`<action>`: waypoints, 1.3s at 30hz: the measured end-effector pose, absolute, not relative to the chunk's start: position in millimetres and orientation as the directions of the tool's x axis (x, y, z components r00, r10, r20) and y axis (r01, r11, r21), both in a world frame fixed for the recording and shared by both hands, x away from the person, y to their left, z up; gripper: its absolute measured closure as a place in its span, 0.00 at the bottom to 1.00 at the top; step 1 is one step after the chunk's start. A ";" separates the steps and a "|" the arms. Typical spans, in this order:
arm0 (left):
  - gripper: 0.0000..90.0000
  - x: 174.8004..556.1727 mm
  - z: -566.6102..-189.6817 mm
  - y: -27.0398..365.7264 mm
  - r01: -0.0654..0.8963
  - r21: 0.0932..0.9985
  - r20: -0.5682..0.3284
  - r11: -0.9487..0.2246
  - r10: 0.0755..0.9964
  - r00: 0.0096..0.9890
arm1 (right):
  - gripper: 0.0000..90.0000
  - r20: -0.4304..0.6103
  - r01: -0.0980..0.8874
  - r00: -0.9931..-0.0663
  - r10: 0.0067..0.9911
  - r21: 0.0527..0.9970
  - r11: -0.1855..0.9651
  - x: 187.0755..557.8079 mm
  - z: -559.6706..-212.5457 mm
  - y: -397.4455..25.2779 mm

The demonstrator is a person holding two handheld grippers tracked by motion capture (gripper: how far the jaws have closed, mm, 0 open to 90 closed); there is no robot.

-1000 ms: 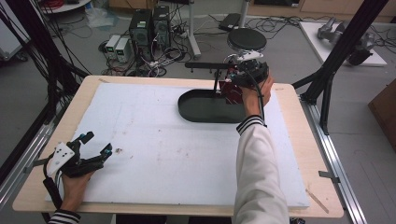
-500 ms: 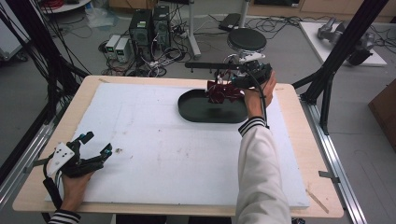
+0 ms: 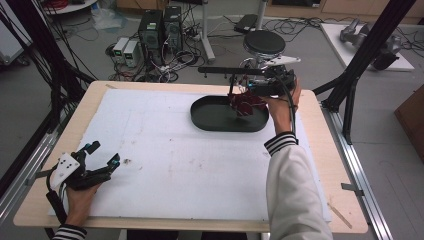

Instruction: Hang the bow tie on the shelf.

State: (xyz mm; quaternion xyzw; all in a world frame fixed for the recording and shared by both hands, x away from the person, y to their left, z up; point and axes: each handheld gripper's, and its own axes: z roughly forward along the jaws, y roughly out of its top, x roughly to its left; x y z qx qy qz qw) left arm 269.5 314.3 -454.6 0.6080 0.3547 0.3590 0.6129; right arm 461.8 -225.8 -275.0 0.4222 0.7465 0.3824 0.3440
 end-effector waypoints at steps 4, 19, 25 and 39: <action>0.17 269.7 -454.6 314.6 -0.006 1.000 -0.003 0.006 0.871 0.492 | 0.13 -0.104 0.366 -0.472 0.876 0.880 0.302 443.5 -263.3 -231.2; 0.17 268.8 -454.8 314.4 -0.014 1.000 0.004 0.003 0.871 0.492 | 0.13 -0.045 0.197 -0.508 0.860 0.966 0.167 328.4 -283.0 -273.2; 0.17 268.8 -454.8 314.2 -0.014 1.000 0.004 0.003 0.873 0.488 | 0.13 -0.072 0.119 -0.477 0.876 0.982 0.146 279.3 -349.2 -289.4; 0.17 268.3 -454.9 313.9 -0.019 1.000 0.007 0.002 0.877 0.481 | 0.13 -0.007 0.067 -0.406 0.914 0.997 0.038 255.1 -445.2 -286.0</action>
